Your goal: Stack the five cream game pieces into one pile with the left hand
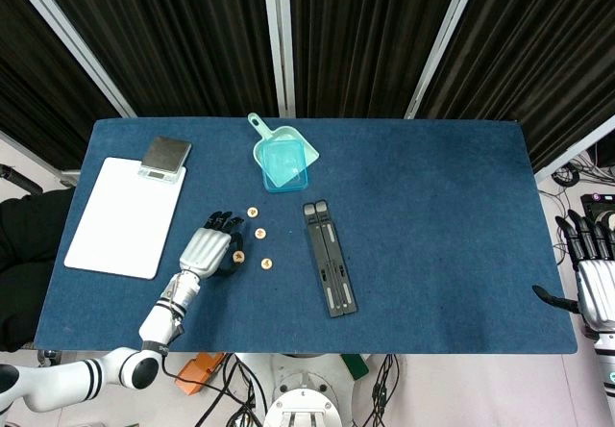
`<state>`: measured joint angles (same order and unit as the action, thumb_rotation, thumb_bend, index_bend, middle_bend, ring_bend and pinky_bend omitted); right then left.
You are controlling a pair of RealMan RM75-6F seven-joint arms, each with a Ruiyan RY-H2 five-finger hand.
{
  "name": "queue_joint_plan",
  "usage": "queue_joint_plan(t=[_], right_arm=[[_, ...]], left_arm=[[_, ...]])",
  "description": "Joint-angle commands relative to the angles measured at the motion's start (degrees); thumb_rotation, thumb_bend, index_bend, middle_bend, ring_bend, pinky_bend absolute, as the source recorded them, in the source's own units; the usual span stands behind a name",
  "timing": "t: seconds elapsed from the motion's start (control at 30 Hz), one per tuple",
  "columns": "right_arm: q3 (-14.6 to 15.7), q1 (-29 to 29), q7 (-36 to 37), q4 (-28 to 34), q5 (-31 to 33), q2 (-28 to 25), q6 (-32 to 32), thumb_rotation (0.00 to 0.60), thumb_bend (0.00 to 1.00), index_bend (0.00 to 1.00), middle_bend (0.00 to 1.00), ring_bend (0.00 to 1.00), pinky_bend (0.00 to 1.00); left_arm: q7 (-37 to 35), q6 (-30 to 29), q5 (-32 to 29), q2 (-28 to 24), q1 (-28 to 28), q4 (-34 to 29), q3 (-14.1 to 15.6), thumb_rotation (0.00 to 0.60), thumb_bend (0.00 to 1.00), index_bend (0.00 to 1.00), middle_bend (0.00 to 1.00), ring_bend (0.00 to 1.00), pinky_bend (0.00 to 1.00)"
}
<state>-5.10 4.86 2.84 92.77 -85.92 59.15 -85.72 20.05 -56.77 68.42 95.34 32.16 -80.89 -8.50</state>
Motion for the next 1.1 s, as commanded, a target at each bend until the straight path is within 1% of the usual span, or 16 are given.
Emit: queue_joint_plan(t=[0.03,0.47,1.1], right_arm=[[-0.01,0.01,0.02,-0.03,0.04,0.03,0.03,0.600,0.05,0.00,0.00,0.00,0.00],[-0.04,0.04,-0.08,0.04,0.29,0.14,0.23,0.600,0.05,0.00,0.00,0.00,0.00],[-0.09,-0.11,-0.12,-0.01,0.69,0.27,0.29,0.600,0.05,0.00,0.00,0.00,0.00]], left_arm=[[0.06,-0.22,-0.37,-0.23,0.16,-0.14,-0.09,0.600,0.35,0.53,0.11,0.00,0.00],[0.47,-0.03,-1.48,-0.80,0.73,-0.70,0.95,0.600,0.34,0.52,0.11,0.00,0.00],[0.45,-0.41,-2.14,-0.98,1.40,-0.77,1.50,0.600,0.32,0.47,0.10,0.00,0.00]])
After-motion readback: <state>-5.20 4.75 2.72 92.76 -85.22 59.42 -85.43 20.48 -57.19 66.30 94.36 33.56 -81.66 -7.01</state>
